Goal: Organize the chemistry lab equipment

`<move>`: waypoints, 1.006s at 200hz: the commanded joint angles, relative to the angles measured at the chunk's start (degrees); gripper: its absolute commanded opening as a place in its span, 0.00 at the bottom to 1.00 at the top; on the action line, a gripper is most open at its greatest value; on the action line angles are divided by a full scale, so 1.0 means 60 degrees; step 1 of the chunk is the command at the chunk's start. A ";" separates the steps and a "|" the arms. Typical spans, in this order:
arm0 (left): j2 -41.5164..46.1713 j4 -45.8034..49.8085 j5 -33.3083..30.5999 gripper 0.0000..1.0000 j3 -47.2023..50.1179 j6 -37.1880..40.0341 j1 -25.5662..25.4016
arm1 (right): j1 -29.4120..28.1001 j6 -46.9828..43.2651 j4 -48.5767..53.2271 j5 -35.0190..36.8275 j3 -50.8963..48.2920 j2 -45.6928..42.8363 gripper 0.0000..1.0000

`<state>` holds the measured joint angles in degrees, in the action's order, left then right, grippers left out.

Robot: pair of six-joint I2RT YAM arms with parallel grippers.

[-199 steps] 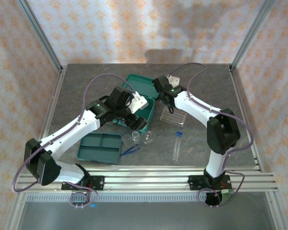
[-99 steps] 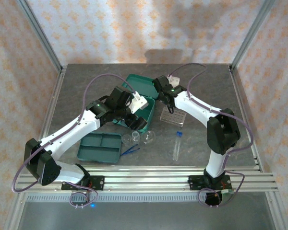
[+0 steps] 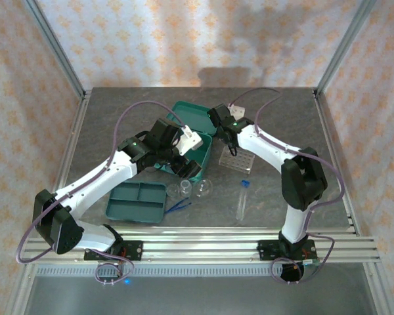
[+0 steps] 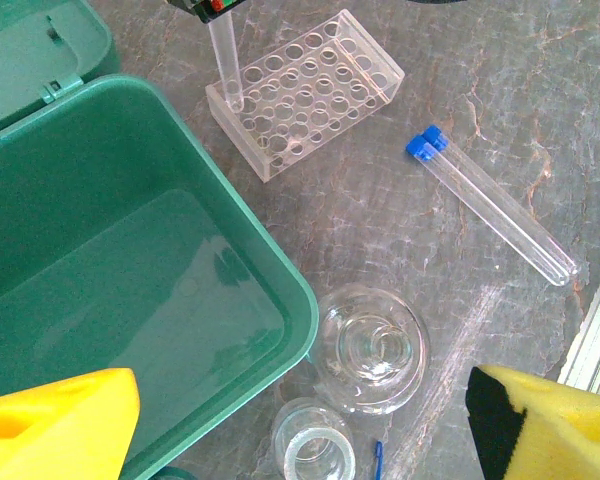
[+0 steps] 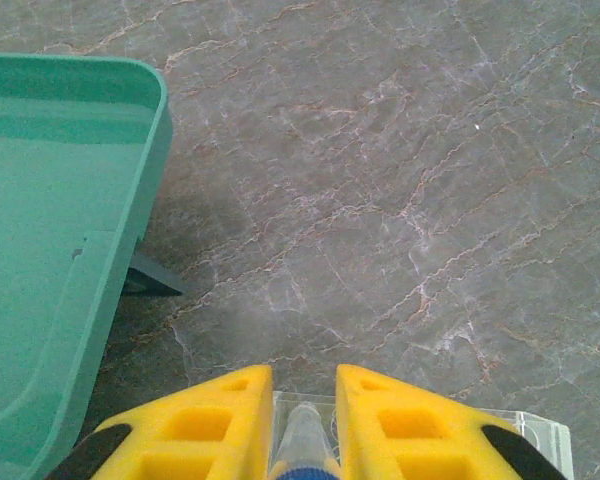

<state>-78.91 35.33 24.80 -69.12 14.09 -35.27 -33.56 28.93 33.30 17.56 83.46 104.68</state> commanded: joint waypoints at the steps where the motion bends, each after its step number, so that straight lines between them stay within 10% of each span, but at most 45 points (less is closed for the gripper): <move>1: -0.0034 0.0102 -0.0166 0.87 0.0121 0.0226 -0.0058 | 0.0046 0.0144 -0.0042 0.0117 0.0066 0.0032 0.24; 201: -0.0453 0.0236 -0.0266 0.86 -0.0313 0.0243 -0.0343 | -0.0147 0.0011 0.1277 0.0516 0.0589 -0.2112 0.45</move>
<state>-80.36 35.35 24.60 -68.93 14.70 -35.83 -33.98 28.47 37.06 18.15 85.49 96.29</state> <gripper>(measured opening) 0.865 0.451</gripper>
